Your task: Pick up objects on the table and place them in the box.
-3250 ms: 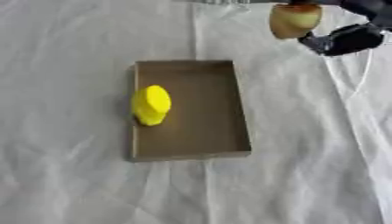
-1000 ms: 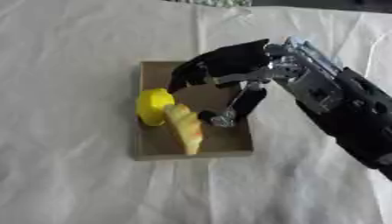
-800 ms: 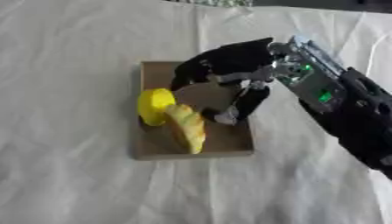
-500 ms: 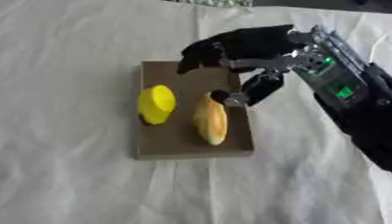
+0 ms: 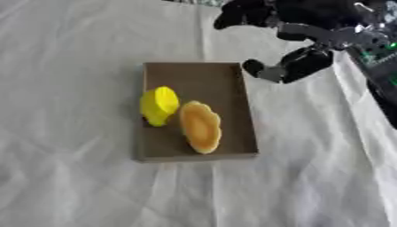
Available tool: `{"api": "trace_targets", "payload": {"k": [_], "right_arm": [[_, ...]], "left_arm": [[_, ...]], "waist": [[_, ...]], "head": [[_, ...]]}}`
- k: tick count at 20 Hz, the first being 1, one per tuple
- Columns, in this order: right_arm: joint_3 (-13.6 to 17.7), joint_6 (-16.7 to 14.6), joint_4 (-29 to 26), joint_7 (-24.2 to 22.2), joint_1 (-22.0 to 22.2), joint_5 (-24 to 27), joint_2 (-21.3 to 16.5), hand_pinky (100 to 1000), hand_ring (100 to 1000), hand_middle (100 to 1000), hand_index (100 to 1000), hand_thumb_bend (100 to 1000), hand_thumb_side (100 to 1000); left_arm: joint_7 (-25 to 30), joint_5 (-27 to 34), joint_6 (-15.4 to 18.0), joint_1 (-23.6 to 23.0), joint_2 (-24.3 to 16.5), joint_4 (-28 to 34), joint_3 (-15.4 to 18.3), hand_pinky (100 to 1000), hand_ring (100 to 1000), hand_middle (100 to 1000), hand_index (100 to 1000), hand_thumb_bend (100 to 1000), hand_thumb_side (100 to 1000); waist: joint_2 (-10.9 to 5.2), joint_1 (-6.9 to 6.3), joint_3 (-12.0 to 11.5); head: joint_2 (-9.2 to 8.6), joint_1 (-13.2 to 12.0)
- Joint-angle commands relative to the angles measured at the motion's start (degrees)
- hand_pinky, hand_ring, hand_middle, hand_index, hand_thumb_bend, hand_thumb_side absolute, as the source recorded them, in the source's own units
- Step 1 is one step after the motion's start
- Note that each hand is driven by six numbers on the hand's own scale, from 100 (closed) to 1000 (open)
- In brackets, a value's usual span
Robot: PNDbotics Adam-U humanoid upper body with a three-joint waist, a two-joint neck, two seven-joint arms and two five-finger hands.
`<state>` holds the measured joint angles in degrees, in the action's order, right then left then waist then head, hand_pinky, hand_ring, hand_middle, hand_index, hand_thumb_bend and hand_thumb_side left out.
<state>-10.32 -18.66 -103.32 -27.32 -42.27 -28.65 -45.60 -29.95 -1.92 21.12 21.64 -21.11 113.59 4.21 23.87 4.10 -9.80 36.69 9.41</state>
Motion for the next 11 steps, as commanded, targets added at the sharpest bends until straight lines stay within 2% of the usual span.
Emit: {"api": "trace_targets", "payload": {"k": [1, 6, 8, 11], "right_arm": [[4.94, 2.73, -3.78, 2.56, 2.32, 1.22, -5.69, 904, 977, 886, 952, 172, 100], [12.44, 7.35, -8.79, 7.17, 9.79, 2.51, -8.66, 900, 966, 876, 945, 152, 100], [15.41, 9.18, -10.41, 9.0, 12.76, 2.98, -8.93, 898, 961, 867, 940, 100, 100], [19.83, 10.56, -11.17, 11.72, 17.04, 4.98, -8.41, 900, 952, 843, 919, 100, 100]], "left_arm": [[-0.63, -0.45, 0.09, 0.18, -1.33, 1.0, 0.85, 887, 800, 786, 818, 352, 510], [-0.89, -0.79, 0.24, 0.17, -1.41, 1.0, 0.97, 887, 800, 786, 818, 355, 505], [-1.06, -0.97, 0.31, 0.12, -1.46, 1.0, 1.09, 887, 800, 786, 818, 351, 509], [-1.23, -1.19, 0.32, 0.05, -1.43, 1.0, 1.15, 887, 801, 787, 818, 349, 510]], "waist": [[-1.4, -0.44, 0.14], [-1.09, -0.85, 0.63], [-0.93, -0.97, 0.84], [-0.73, -1.02, 0.99]], "head": [[-0.41, -0.58], [-0.63, -1.08], [-0.66, -1.7], [-0.66, -2.17]]}}
